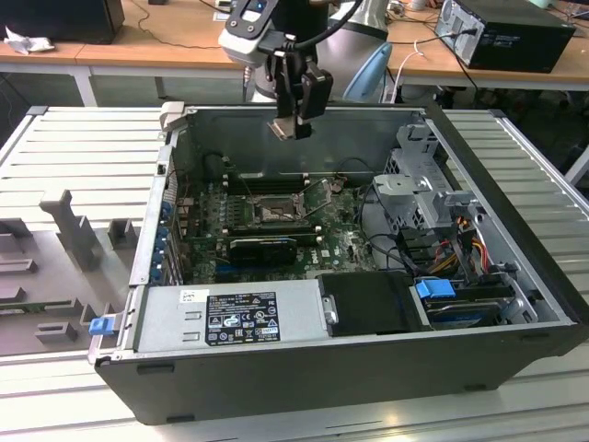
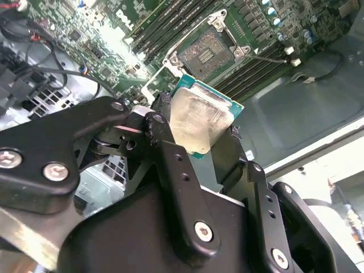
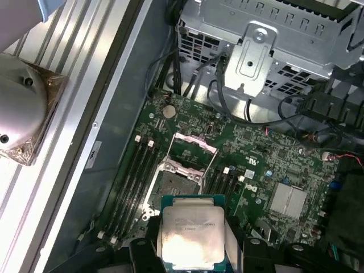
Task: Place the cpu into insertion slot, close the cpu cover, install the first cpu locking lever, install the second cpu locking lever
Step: 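Place the cpu into insertion slot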
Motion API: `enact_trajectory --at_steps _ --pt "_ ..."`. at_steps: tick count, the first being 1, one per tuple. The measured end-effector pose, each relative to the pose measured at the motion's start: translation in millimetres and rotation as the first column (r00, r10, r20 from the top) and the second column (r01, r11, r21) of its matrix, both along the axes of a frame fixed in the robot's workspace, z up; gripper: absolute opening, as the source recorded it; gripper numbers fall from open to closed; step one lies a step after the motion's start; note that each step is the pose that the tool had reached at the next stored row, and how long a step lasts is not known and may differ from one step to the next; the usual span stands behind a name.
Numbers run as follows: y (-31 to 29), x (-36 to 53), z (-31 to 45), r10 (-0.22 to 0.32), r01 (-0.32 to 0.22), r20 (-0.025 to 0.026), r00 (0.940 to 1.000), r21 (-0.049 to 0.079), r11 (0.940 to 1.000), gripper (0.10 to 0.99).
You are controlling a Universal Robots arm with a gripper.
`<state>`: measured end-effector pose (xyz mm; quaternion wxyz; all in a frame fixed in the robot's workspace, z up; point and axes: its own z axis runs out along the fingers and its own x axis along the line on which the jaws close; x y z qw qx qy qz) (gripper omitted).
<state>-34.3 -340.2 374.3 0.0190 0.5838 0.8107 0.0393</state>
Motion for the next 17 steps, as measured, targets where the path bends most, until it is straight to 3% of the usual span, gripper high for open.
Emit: enact_trajectory --at_steps 3,6,9,13,17 --pt "0.0 0.0 -0.3 -0.062 0.062 0.0000 0.9981 0.000 0.9981 0.529" --pt "0.0 0.0 -0.4 -0.128 0.128 0.0000 0.9917 0.000 0.9917 0.529" --pt "0.0 0.0 -0.5 -0.191 0.191 0.0000 0.9815 0.000 0.9815 0.529" --pt "0.0 0.0 -0.8 -0.272 0.272 -0.0001 0.9624 0.000 0.9624 0.529" --pt "0.0 0.0 -6.0 -0.274 0.274 -0.0001 0.9617 0.000 0.9617 0.529"
